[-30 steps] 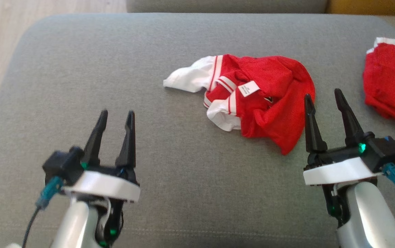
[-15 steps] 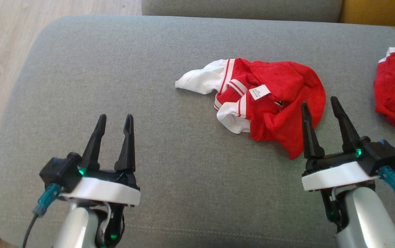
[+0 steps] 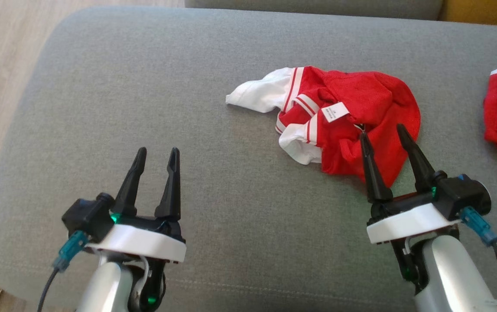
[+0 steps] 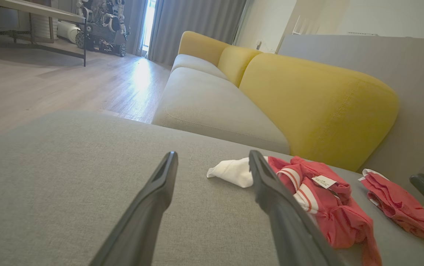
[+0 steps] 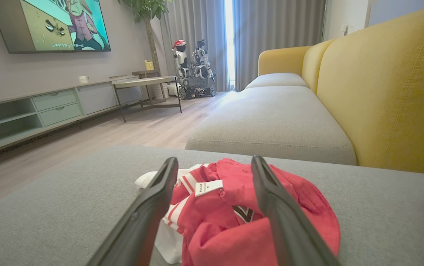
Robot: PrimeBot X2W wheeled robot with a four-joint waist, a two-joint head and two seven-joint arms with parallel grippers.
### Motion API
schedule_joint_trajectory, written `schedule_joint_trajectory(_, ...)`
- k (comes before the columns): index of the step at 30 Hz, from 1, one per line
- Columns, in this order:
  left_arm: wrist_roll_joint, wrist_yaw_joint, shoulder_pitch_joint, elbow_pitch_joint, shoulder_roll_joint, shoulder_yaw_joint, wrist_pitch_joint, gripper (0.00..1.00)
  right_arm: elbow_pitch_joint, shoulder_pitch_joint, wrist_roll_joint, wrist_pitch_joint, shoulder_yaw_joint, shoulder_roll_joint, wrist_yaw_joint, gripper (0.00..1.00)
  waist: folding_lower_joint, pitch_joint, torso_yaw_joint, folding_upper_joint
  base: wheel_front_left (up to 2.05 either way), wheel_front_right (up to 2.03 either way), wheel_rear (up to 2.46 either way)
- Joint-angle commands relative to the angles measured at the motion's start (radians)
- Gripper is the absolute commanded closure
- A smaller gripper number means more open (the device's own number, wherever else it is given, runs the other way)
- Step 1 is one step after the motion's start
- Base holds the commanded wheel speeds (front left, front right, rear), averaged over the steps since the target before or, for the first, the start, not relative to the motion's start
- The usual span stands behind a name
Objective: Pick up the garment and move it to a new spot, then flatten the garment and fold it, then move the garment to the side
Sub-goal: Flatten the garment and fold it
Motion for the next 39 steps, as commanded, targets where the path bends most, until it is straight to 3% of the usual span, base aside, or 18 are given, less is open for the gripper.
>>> schedule_joint_trajectory(1,-0.001,0.004,-0.058,-0.028,0.002,0.021,-0.008,0.0,-0.04,-0.047,-0.011,0.006,0.017,0.001,-0.001,0.0,0.0,0.006,-0.006,0.0,0.0,0.0,0.0)
schedule_joint_trajectory(9,0.014,-0.006,-0.084,-0.004,0.002,-0.01,-0.008,0.0,-0.045,-0.048,-0.013,0.004,0.002,0.001,-0.001,0.0,0.0,0.018,-0.049,0.0,0.0,0.0,0.0)
schedule_joint_trajectory(15,0.094,-0.041,-0.157,0.131,0.002,-0.116,-0.008,0.0,-0.051,-0.062,-0.008,0.0,0.004,0.001,-0.001,0.0,0.0,0.046,-0.124,0.0,0.0,0.0,0.0)
schedule_joint_trajectory(22,0.155,-0.039,-0.278,0.314,0.002,-0.17,-0.008,0.0,-0.057,-0.066,-0.004,-0.007,-0.007,0.001,-0.001,0.0,0.0,0.089,-0.204,0.0,0.0,0.0,0.0)
schedule_joint_trajectory(29,0.167,-0.053,-0.4,0.495,0.005,-0.183,-0.008,0.0,-0.05,-0.072,0.011,-0.025,-0.008,0.001,-0.001,0.0,0.0,0.124,-0.269,0.0,0.0,0.0,0.0)
schedule_joint_trajectory(38,0.168,-0.052,-0.456,0.599,0.009,-0.17,-0.008,0.0,-0.037,-0.08,0.019,-0.047,-0.009,0.001,-0.001,0.0,0.0,0.123,-0.311,0.0,0.0,0.0,0.0)
schedule_joint_trajectory(39,0.166,-0.056,-0.458,0.611,0.009,-0.172,-0.008,0.11,-0.036,-0.08,0.02,-0.048,-0.01,0.001,-0.001,0.0,0.0,0.122,-0.313,0.0,0.0,0.0,0.0)
